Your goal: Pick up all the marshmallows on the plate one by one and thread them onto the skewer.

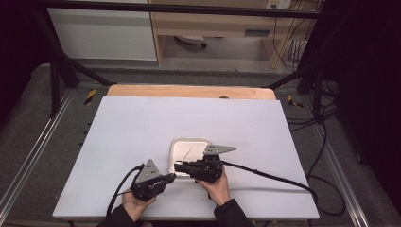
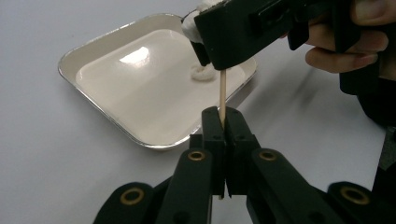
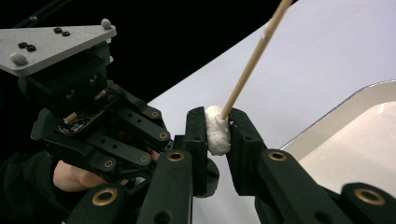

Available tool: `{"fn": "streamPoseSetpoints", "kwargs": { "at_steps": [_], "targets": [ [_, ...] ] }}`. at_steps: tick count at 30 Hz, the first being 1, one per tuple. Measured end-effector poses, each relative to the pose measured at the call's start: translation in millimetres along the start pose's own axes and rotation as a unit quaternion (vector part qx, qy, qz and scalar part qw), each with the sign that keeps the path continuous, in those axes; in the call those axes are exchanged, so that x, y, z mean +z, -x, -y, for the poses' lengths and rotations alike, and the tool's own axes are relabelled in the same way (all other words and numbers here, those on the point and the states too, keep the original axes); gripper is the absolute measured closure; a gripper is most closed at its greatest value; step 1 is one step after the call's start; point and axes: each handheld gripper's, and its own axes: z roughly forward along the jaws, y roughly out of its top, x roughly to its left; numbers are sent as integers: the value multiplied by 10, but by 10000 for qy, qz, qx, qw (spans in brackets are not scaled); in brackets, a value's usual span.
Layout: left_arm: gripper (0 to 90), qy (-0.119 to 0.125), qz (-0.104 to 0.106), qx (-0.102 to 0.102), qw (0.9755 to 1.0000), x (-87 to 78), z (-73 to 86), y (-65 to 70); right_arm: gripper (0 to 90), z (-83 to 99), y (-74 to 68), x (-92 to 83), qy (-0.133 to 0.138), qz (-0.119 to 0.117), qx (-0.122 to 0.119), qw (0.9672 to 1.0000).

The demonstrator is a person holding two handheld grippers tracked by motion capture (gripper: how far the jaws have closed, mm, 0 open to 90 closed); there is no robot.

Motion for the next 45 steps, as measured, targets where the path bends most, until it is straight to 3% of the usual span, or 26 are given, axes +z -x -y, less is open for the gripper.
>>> {"fn": "streamPoseSetpoints", "kwargs": {
  "at_steps": [5,8,15,20,22,25,28,32,35,40,45],
  "targets": [
    [887,98,5,-9,10000,12,-9,1,797,4,5,3,-37,20,80,10000],
    [887,125,-35,-16,9999,32,-51,22,793,54,13,40,-172,-93,179,9996],
    [886,164,-15,-23,9999,42,-42,18,768,37,14,30,-222,-27,148,9996],
    [886,195,-24,-32,9998,24,-42,3,551,-22,4,-12,-258,-52,46,9996],
    [886,193,-96,-16,9998,11,-30,-9,394,-58,-2,-43,-244,82,-19,9997],
    [887,277,-126,-128,9995,-35,-20,-59,367,-139,7,-112,-341,349,-241,9985],
    [886,336,-162,-152,9992,-74,-9,-107,282,-215,15,-165,-302,532,-434,9972],
    [886,303,-195,-180,9992,-114,17,-130,214,-284,82,-225,-454,853,-677,9930],
    [886,333,-161,-133,9992,-118,23,-158,207,-304,140,-248,-706,1162,-921,9864],
    [886,276,-159,-89,9995,-120,45,-169,287,-215,257,-231,-1144,1476,-1117,9760],
    [885,138,-212,-118,9996,-124,59,-169,414,-69,365,-172,-1617,1735,-1276,9630]
  ]
}}
